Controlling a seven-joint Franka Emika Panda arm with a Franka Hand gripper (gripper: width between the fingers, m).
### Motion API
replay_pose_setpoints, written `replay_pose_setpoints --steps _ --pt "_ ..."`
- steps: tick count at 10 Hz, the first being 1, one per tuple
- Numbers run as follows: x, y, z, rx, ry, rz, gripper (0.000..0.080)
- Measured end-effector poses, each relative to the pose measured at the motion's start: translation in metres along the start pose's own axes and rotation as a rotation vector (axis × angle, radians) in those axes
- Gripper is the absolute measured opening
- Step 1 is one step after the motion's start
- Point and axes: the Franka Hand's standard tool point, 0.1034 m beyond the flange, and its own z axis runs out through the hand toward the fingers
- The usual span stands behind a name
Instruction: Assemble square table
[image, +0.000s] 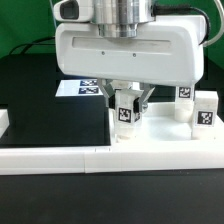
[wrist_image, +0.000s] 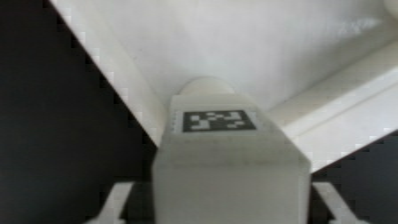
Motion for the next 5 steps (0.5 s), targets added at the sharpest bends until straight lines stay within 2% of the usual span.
replay_pose_setpoints --steps 2,3,5 --pt "0.0008 0.0021 0.0004 0.003 -0.004 0.346 0.0289" --pt "0.0019 0.0061 0.0012 0.044 -0.033 0.54 0.0289" --pt "0.0002 0.0096 0.0017 0.1 -0.065 0.8 0.0291"
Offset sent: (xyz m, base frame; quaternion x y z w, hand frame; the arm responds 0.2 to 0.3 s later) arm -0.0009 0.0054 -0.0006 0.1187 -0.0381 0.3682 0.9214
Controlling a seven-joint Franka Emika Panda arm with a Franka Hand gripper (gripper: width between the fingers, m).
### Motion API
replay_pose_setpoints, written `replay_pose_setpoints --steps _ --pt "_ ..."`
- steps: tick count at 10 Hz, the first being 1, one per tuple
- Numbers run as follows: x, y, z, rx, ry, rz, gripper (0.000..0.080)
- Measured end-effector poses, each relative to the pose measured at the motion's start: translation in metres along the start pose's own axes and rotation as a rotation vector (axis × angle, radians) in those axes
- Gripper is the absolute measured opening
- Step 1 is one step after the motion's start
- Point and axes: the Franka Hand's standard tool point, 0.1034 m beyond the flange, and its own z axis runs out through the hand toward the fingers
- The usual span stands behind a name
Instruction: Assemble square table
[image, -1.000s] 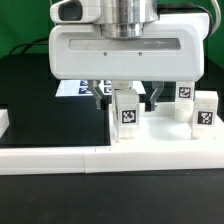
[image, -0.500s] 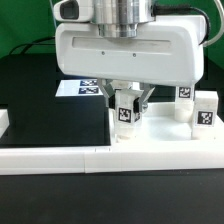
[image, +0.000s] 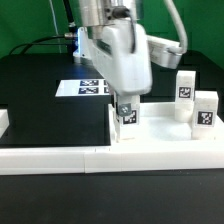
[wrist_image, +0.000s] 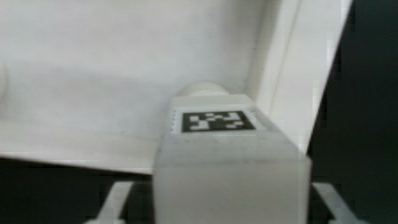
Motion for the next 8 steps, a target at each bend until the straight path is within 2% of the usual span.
replay_pose_setpoints --steps 1,3,4,5,6,7,8 --pt "0.002 0.002 0.001 0.026 -0.027 0.138 0.0291" --pt "0.002 0.003 0.001 0.034 -0.029 0.213 0.0291" --pt "0.002 0.004 0.001 0.033 -0.029 0.187 0.0361" --pt "0.0 0.004 0.002 0.032 -0.029 0.183 0.0545" --pt "-0.006 0.001 0.001 0.029 -0.012 -0.005 0.0616" --pt "-0.012 0.0 0.002 0.028 -0.007 -0.241 0.0616" --pt "-0.011 0.0 0.003 0.028 -0.007 -0.279 0.0644"
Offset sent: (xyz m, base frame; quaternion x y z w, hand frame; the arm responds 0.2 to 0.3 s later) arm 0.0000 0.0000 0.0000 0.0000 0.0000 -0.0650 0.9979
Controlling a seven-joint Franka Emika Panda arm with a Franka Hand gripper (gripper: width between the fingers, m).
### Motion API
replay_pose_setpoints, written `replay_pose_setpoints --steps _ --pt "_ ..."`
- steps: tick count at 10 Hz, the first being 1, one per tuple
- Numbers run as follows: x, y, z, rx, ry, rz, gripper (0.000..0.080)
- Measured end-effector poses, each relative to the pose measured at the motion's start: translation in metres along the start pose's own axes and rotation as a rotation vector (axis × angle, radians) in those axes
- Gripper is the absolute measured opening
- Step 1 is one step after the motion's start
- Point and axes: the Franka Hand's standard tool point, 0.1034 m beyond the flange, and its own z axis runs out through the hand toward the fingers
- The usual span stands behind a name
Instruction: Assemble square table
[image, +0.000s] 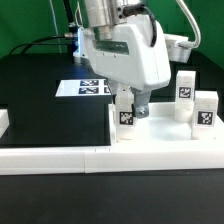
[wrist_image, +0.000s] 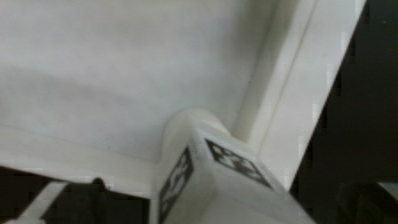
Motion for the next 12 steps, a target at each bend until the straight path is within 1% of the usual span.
replay_pose_setpoints --steps 3,4,5,6,7,9,10,11,12 --pt "0.0011 0.0006 0.0003 -0.002 0.001 -0.22 0.0649" --pt "-0.0016 0.0003 0.0013 -0.041 0.005 -0.494 0.0649" --pt "-0.0034 -0.0016 0.0011 -0.054 -0.015 -0.625 0.0649" --pt "-0.0009 -0.0012 0.001 -0.051 -0.009 -0.654 0.0649" --pt "-0.0015 -0.0009 0.0017 -0.051 -0.008 -0.605 0.0649" --pt "-0.0011 -0.0008 0.0017 -0.052 -0.008 -0.607 0.0391" --pt "-0.0011 -0.0002 0.002 -0.052 -0.007 -0.502 0.0391" --pt "-0.001 0.0 0.0022 -0.051 -0.005 -0.399 0.0294" --pt "-0.0011 0.0001 0.0024 -0.051 -0.004 -0.31 0.0294"
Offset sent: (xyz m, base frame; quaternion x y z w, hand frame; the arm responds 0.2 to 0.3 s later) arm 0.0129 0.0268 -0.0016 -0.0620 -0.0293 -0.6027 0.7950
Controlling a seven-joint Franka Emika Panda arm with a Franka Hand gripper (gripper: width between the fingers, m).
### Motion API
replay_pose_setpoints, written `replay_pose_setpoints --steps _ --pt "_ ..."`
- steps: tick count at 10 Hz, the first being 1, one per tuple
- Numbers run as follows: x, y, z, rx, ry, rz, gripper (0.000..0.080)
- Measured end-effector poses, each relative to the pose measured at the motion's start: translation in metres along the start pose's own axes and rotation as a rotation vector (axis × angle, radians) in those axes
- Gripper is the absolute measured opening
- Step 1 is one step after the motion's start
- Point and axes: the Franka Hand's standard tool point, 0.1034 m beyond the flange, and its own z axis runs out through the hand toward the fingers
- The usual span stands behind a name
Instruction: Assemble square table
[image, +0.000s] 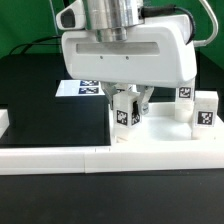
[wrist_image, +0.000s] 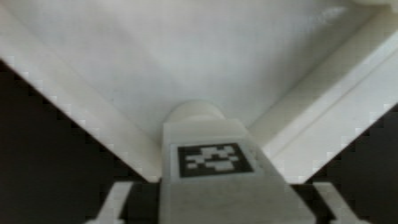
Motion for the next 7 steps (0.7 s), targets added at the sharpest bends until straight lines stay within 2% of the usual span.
replay_pose_setpoints --steps 1,3,6,7 --pt "0.0002 -0.0001 -0.0002 0.001 -0.001 0.046 0.0294" --pt "0.002 -0.0011 -0.0027 -0.001 -0.01 0.462 0.0294" --pt "0.0003 -0.0039 0.0015 0.034 -0.043 0.956 0.0294" --pt "0.0006 -0.0039 0.0015 0.037 -0.046 0.986 0.0294"
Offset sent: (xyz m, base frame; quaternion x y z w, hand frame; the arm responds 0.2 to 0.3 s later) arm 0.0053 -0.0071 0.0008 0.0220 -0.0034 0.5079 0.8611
